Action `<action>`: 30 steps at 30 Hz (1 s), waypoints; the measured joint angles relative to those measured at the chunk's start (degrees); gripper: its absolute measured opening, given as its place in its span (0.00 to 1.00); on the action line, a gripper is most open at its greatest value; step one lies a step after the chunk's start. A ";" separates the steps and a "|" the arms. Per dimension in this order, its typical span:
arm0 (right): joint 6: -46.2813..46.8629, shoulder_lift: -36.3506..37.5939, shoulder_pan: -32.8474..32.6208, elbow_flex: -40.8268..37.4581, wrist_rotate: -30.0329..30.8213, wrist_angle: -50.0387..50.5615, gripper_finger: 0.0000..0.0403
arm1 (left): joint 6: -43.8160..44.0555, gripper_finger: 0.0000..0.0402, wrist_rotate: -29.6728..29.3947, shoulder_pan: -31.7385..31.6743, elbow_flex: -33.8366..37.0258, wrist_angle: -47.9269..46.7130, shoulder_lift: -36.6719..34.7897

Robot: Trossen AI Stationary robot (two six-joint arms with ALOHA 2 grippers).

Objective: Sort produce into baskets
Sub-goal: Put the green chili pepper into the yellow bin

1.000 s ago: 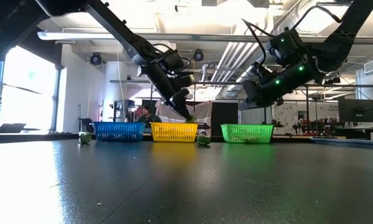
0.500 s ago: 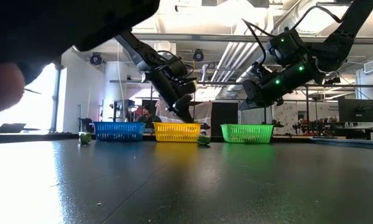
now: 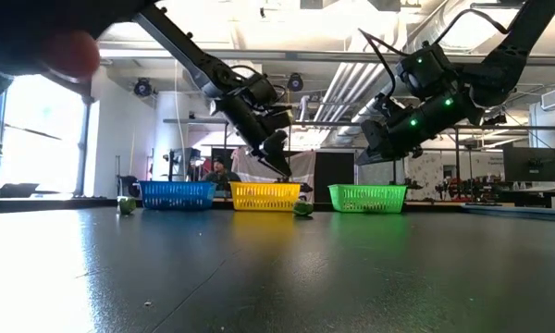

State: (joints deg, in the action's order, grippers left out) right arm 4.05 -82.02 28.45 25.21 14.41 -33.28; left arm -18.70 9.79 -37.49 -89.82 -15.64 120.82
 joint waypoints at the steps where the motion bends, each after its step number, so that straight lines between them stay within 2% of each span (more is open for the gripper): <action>1: 0.00 0.00 0.00 0.00 0.00 0.00 0.00 | 0.00 0.32 -0.88 0.00 0.00 -0.16 -0.27; 4: 0.00 0.00 -0.21 0.00 0.03 0.00 0.00 | -0.33 0.33 -1.76 -0.13 0.00 -1.09 -0.88; 8: -0.06 0.00 -1.85 0.00 0.04 0.00 0.00 | 0.43 0.24 -1.30 -0.07 2.99 2.67 -1.81; 14: -0.62 0.00 -7.44 0.00 5.02 -0.06 0.00 | 2.46 0.04 -1.33 1.26 15.96 17.74 -7.68; 17: 0.11 0.02 -11.03 0.00 5.12 -0.09 0.00 | 3.74 0.01 -1.36 2.26 23.66 25.67 -12.54; 24: 4.33 0.28 -24.36 0.00 4.39 6.78 0.00 | 6.75 0.01 -1.52 6.12 40.37 38.17 -26.46; 30: 21.43 2.86 -39.69 0.02 5.16 20.30 0.00 | 9.69 0.00 -1.54 9.99 53.71 49.68 -37.73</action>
State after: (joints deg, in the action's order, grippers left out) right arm 25.49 -79.15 -11.25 25.23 19.57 -12.97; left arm -9.01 8.24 -27.50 -36.11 34.04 83.09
